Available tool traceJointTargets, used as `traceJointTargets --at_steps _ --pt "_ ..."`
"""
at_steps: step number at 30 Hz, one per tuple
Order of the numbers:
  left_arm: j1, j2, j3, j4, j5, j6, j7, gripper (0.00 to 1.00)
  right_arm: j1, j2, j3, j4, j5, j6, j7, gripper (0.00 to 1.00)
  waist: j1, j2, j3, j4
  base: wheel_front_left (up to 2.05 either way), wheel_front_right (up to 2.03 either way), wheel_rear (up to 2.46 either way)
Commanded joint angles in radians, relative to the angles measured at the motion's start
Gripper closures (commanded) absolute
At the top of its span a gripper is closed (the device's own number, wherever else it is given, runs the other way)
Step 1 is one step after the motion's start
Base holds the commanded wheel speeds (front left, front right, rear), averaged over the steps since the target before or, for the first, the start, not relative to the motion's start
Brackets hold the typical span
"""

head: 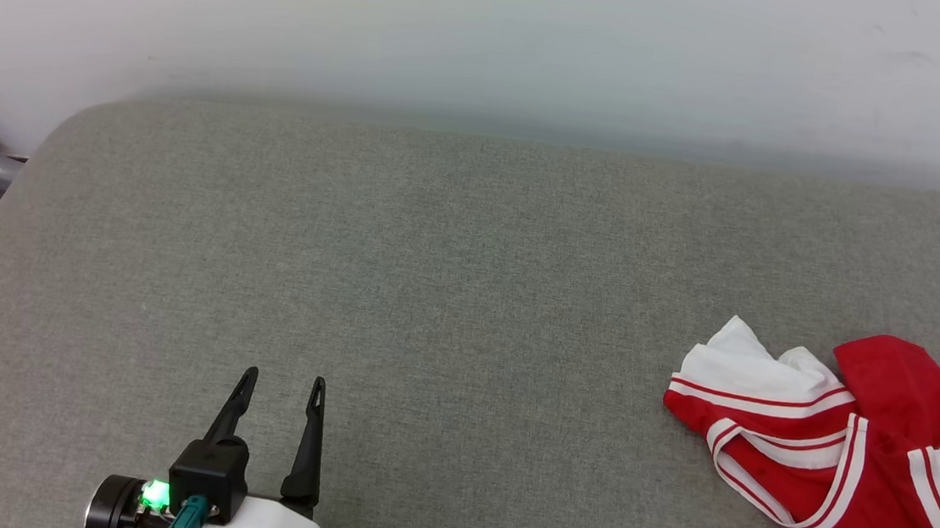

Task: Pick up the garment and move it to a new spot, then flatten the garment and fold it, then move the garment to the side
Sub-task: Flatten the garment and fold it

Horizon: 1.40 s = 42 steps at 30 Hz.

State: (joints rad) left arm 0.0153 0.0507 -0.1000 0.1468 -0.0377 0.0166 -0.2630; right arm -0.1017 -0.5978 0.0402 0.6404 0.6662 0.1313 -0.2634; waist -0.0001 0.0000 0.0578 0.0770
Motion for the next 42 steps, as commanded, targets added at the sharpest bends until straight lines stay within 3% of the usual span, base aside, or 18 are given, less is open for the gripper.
traceJointTargets --at_steps 1,5,9,14,19,20,25,26,29,34,42 --pt "0.003 -0.001 0.001 -0.005 0.008 -0.004 -0.003 0.0 -0.015 0.004 -0.034 -0.046 -0.034 -0.001 -0.002 0.0 0.0001 0.0 -0.003 0.001 0.0 0.0 0.0" --pt "-0.002 0.0 -0.002 -0.011 0.017 -0.008 -0.003 0.0 -0.037 0.016 -0.091 -0.231 -0.132 -0.001 0.0 0.0 0.0001 0.0 -0.007 0.009 0.0 0.0 0.0" --pt "-0.01 0.005 -0.005 -0.022 0.025 -0.012 -0.003 0.0 -0.093 -0.006 -0.061 -0.417 -0.184 -0.001 0.094 0.0 0.0001 0.0 0.001 0.023 0.0 0.0 0.0" --pt "-0.025 0.009 -0.007 -0.035 0.03 -0.013 -0.003 0.0 -0.191 -0.06 0.085 -0.601 -0.169 -0.001 0.279 0.0 0.0001 0.0 0.022 0.041 0.0 0.0 0.0" --pt "-0.041 0.008 -0.012 -0.039 0.028 -0.011 -0.003 0.0 -0.297 -0.126 0.286 -0.684 -0.1 -0.001 0.507 0.0 0.0001 0.0 0.045 0.061 0.0 0.0 0.0" --pt "-0.041 0.008 -0.012 -0.039 0.028 -0.011 -0.003 0.0 -0.297 -0.126 0.286 -0.684 -0.1 -0.001 0.507 0.0 0.0001 0.0 0.045 0.061 0.0 0.0 0.0" --pt "-0.051 0.005 -0.024 -0.04 0.018 -0.003 -0.003 0.0 -0.393 -0.182 0.46 -0.696 0.003 -0.001 0.757 0.0 0.0001 0.0 0.073 0.078 0.0 0.0 0.0" --pt "-0.06 0.004 -0.031 -0.04 0.017 -0.002 -0.003 0.0 -0.42 -0.196 0.523 -0.685 0.037 -0.001 0.85 0.0 0.0001 0.0 0.086 0.087 0.0 0.0 0.0" --pt "-0.074 0.003 -0.04 -0.041 0.01 0.0 -0.003 0.0 -0.454 -0.207 0.599 -0.658 0.076 -0.001 0.949 0.0 0.0001 0.0 0.108 0.104 0.0 0.0 0.0" --pt "-0.097 0.001 -0.055 -0.042 0.001 0.004 -0.003 0.0 -0.49 -0.196 0.693 -0.574 0.105 -0.001 1.027 0.0 0.0001 0.0 0.149 0.134 0.0 0.0 0.0" --pt "-0.119 0.0 -0.068 -0.037 -0.009 0.013 -0.003 0.0 -0.475 -0.164 0.82 -0.369 0.116 -0.001 1.011 0.0 0.0001 0.0 0.188 0.166 0.0 0.0 0.0"
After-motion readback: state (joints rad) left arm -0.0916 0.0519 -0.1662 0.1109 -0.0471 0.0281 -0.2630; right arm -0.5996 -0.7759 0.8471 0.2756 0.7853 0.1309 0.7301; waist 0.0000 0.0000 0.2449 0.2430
